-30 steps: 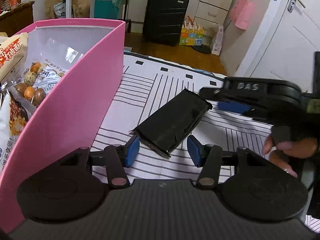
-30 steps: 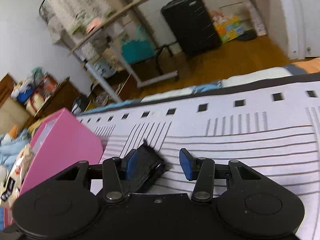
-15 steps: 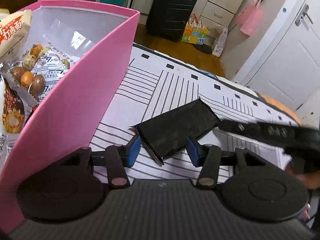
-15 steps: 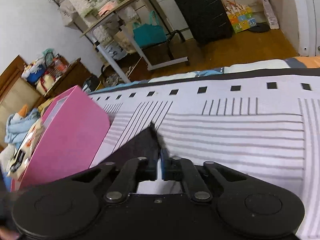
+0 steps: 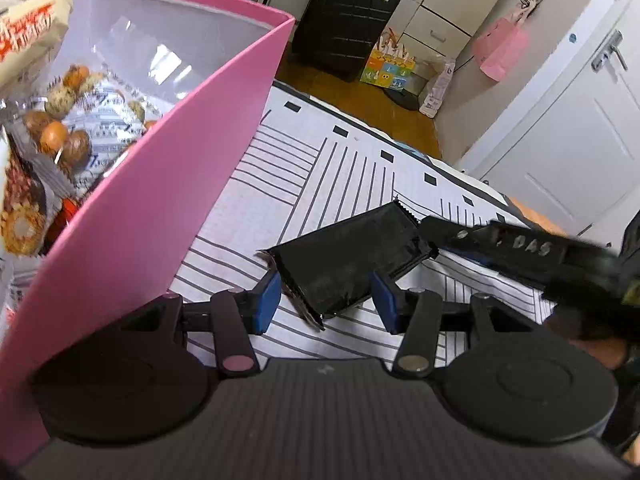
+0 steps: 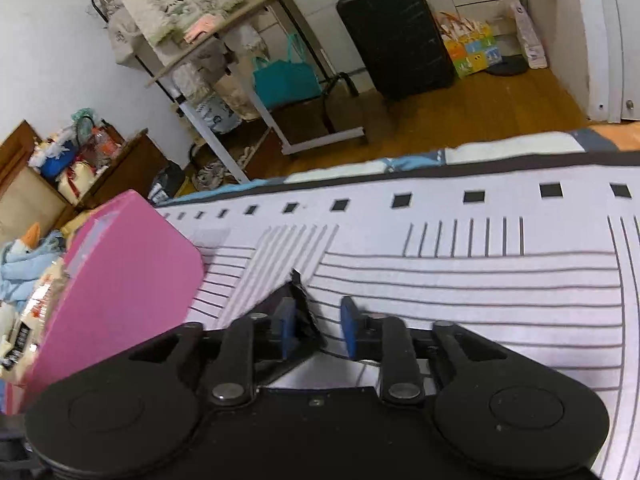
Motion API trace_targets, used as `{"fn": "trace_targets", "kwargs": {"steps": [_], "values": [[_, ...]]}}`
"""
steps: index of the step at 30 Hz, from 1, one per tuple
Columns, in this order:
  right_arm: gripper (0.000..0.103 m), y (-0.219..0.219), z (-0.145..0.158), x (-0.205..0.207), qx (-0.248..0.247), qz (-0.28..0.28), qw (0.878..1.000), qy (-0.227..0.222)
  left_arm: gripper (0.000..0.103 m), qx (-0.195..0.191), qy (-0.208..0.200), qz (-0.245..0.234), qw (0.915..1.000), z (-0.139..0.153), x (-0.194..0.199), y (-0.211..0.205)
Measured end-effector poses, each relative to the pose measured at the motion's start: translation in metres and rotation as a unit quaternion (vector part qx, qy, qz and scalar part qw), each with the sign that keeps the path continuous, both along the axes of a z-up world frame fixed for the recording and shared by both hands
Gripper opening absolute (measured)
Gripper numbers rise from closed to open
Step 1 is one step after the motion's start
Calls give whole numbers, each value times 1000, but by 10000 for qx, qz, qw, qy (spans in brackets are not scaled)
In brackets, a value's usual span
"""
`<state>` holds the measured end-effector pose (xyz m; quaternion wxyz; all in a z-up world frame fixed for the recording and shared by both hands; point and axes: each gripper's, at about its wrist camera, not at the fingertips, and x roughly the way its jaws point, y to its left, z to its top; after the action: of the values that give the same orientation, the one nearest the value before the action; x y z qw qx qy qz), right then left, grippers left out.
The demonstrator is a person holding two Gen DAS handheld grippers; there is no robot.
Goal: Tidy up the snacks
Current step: 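Move both grippers to the black packet and close them on it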
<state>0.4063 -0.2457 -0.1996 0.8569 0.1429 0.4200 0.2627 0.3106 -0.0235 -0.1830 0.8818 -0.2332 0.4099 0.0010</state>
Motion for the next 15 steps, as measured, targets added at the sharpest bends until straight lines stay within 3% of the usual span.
{"fn": "trace_targets", "kwargs": {"steps": [4, 7, 10, 13, 15], "values": [[42, -1, 0, 3, 263, 334, 9988, 242, 48, -32, 0, -81, 10000, -4, 3, -2], [33, -1, 11, -1, -116, 685, 9973, 242, 47, -19, -63, -159, 9999, -5, 3, -4], [33, -6, 21, -2, -407, 972, 9931, 519, 47, -100, -156, -278, 9994, -3, 4, -3], [34, -15, 21, 1, -460, 871, 9910, 908, 47, -356, -53, -524, 9980, -3, 8, -4], [35, -14, 19, -2, -510, 859, 9908, 915, 47, -390, 35, -546, 9977, -6, 9, -5]]}}
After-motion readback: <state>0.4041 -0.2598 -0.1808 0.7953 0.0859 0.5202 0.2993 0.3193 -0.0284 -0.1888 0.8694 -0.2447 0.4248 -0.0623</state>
